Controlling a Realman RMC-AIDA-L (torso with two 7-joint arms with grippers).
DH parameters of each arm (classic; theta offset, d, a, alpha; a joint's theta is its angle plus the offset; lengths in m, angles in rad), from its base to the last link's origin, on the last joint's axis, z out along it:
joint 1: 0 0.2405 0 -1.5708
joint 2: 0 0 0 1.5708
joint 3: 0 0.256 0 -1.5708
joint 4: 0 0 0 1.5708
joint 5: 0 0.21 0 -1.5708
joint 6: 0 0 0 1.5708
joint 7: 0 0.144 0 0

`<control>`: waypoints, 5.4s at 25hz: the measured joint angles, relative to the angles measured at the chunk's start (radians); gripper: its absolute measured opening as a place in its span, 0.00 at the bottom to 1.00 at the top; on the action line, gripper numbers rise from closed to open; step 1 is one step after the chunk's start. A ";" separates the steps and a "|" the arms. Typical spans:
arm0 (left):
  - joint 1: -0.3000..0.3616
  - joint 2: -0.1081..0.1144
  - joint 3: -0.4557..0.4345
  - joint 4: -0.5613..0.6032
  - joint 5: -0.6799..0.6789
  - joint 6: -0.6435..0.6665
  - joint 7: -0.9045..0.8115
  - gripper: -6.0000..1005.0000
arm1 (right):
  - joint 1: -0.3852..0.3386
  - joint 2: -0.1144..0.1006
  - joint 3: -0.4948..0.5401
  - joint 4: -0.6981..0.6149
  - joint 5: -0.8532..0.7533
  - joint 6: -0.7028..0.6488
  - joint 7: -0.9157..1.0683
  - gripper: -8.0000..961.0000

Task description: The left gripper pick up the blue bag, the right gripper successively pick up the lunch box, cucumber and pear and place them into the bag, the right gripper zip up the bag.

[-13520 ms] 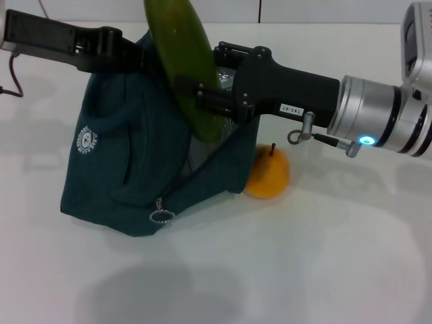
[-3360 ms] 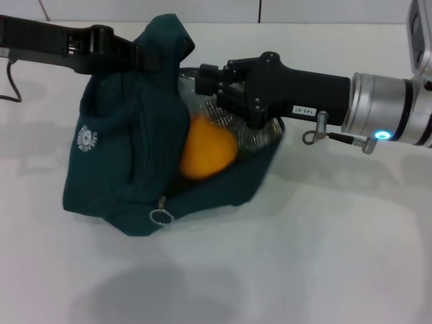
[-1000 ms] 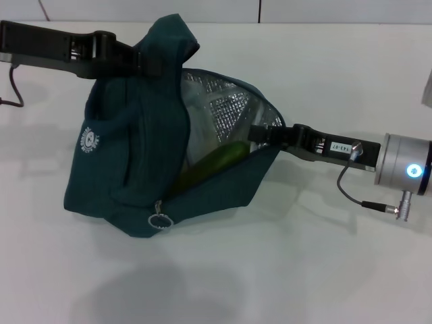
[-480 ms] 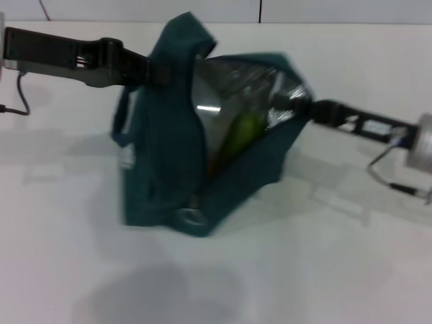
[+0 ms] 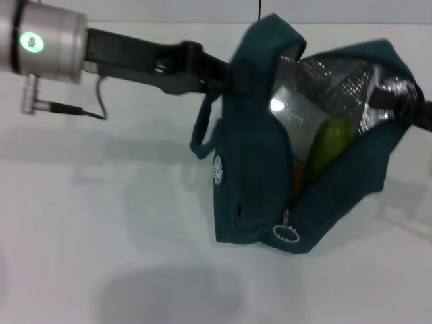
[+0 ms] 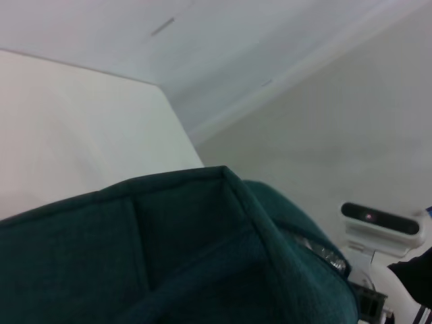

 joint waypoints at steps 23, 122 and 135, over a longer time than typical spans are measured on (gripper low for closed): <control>0.016 -0.015 0.050 -0.095 0.026 -0.116 0.053 0.05 | -0.010 0.028 0.239 0.031 -0.222 -0.031 -0.025 0.16; 0.032 -0.020 0.115 -0.122 -0.013 -0.149 0.072 0.05 | -0.115 0.155 -0.140 0.299 -0.127 0.044 -1.105 0.88; 0.031 -0.019 0.115 -0.122 -0.013 -0.147 0.081 0.05 | -0.106 0.154 -0.212 0.242 -0.121 0.063 -1.095 0.87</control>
